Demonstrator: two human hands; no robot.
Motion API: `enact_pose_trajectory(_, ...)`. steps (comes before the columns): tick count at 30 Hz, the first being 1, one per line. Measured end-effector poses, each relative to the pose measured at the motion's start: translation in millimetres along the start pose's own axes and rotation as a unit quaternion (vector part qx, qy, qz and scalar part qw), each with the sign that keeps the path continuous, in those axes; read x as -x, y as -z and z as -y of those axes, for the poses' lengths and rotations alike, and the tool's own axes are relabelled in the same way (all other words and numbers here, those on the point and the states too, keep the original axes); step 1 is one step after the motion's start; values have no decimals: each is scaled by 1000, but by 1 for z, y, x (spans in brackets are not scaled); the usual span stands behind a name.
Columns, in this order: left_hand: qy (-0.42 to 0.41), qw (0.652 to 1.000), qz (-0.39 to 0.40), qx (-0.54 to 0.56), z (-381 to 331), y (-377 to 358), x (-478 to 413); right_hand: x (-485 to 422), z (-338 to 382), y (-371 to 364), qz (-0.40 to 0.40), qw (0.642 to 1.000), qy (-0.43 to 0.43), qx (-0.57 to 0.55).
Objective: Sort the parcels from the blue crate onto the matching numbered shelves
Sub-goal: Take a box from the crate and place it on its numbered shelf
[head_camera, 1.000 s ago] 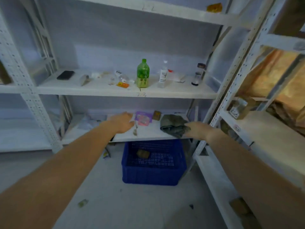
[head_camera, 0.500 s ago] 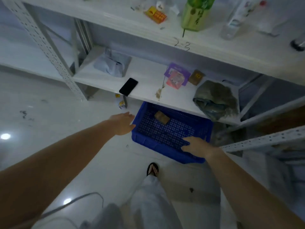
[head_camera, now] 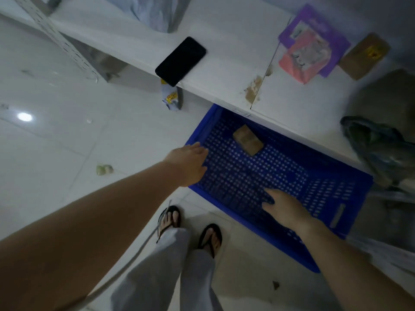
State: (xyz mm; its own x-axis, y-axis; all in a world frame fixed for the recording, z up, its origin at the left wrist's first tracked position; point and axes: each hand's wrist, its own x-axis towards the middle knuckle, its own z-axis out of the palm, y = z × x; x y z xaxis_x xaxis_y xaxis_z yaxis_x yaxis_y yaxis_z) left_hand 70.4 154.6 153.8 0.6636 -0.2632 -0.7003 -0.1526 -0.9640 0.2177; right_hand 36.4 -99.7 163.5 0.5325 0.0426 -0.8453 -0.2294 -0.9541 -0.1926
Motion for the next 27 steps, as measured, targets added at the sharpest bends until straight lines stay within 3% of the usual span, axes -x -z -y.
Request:
enact_pose_trajectory(8,-32,998,37,-42,18,-124,-211,-258,-43,-76,-74,995,17,73)
enact_pose_trajectory(11,-41,995,43,-76,20,-158,-273,-335,-59,-85,-138,983,21,116)
enact_pose_trajectory(15,-23,999,16,-22,25,-190,-328,-412,-63,-71,-202,961,-17,188)
enact_pose_trajectory(21,27,989,86,119,26,-225,-349,-466,-71,-58,-199,976,-73,50)
enact_pose_trajectory(23,80,949,86,292,21,-222,-348,-462,-73,-69,-185,979,-81,-32)
enact_pose_trajectory(24,111,905,62,405,18,-221,-348,-453,-72,-76,-152,975,-77,-139)
enact_pose_trajectory(25,143,853,38,501,15,-219,-347,-440,-71,-80,-123,950,-60,-281)
enact_pose_trajectory(27,206,740,28,639,10,-210,-336,-398,-64,-88,-15,832,-61,-551)
